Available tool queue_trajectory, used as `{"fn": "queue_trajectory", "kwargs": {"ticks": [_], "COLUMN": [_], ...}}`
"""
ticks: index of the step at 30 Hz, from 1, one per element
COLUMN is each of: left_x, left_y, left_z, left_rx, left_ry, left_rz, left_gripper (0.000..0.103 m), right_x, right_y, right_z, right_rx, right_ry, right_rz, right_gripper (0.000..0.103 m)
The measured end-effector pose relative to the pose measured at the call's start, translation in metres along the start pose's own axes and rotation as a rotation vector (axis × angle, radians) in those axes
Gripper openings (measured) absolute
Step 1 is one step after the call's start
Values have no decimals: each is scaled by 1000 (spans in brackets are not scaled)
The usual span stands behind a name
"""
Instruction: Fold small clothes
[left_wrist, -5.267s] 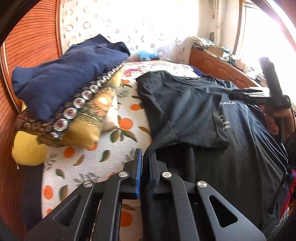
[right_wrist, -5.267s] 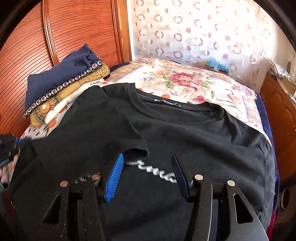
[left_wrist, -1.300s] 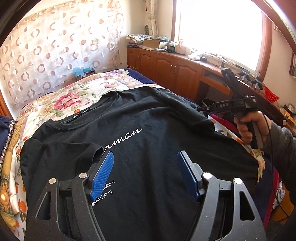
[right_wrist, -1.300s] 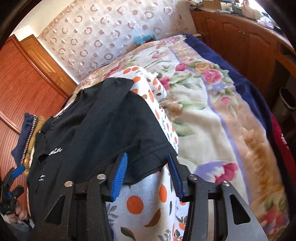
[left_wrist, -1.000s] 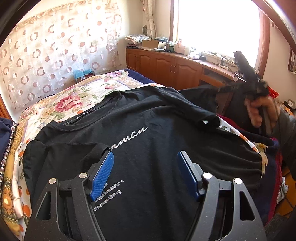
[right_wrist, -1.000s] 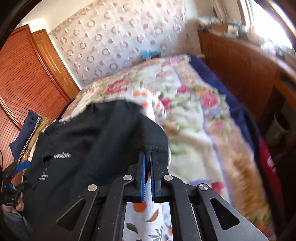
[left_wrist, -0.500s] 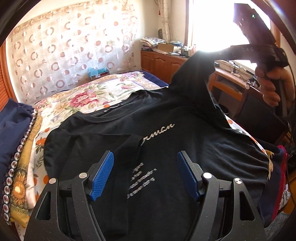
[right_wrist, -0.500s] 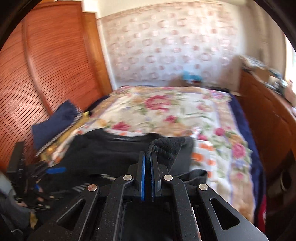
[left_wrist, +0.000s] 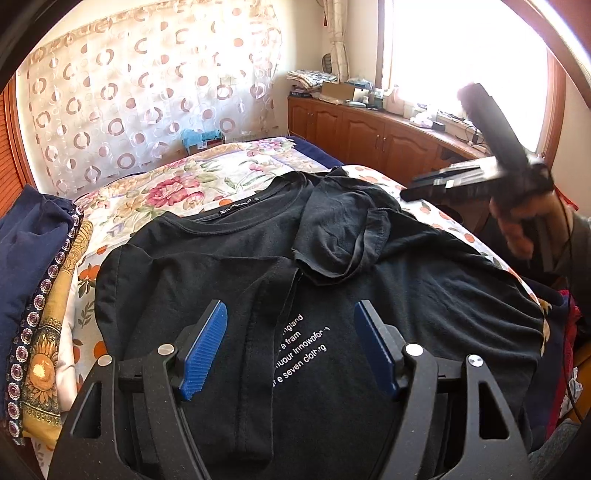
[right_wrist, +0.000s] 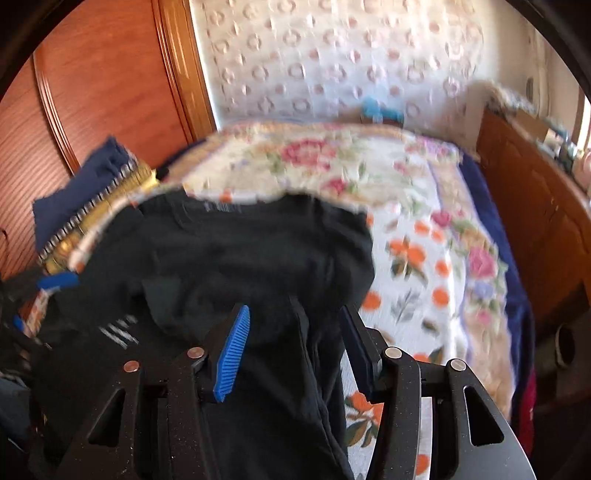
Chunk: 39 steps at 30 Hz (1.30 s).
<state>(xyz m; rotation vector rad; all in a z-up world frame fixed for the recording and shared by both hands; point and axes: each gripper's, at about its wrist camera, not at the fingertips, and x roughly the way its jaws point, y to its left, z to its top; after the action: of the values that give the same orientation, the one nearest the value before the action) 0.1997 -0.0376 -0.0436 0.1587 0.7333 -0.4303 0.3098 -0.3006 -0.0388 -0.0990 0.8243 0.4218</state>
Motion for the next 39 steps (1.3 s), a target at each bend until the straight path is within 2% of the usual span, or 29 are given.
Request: {"fn": "queue_trajectory", "kwargs": {"ticks": [3, 9, 12, 14, 19, 23, 28, 39], "left_x": [2, 3, 3, 3, 0, -3, -6, -7], "left_y": [2, 4, 6, 8, 14, 18, 22, 24], "left_z": [-1, -4, -6, -6, -9, -10, -10, -8], "left_rx": [-8, -8, -12, -18, -30, -41, -52, -50], "left_ry": [9, 20, 25, 24, 23, 14, 1, -5], "left_rz": [5, 14, 20, 22, 32, 39, 43, 45], "left_gripper": [72, 72, 72, 72, 72, 72, 72, 72], "right_x": [23, 50, 59, 47, 7, -23, -33, -28], "right_y": [5, 0, 1, 2, 13, 26, 47, 47], "right_z": [3, 17, 15, 16, 16, 7, -18, -55], "right_rx": [-15, -28, -32, -43, -68, -103, -169, -233], "right_ry": [18, 75, 106, 88, -16, -48, 0, 126], "right_rz": [28, 27, 28, 26, 64, 125, 151, 143], "right_gripper": [50, 49, 32, 5, 5, 5, 5, 7]}}
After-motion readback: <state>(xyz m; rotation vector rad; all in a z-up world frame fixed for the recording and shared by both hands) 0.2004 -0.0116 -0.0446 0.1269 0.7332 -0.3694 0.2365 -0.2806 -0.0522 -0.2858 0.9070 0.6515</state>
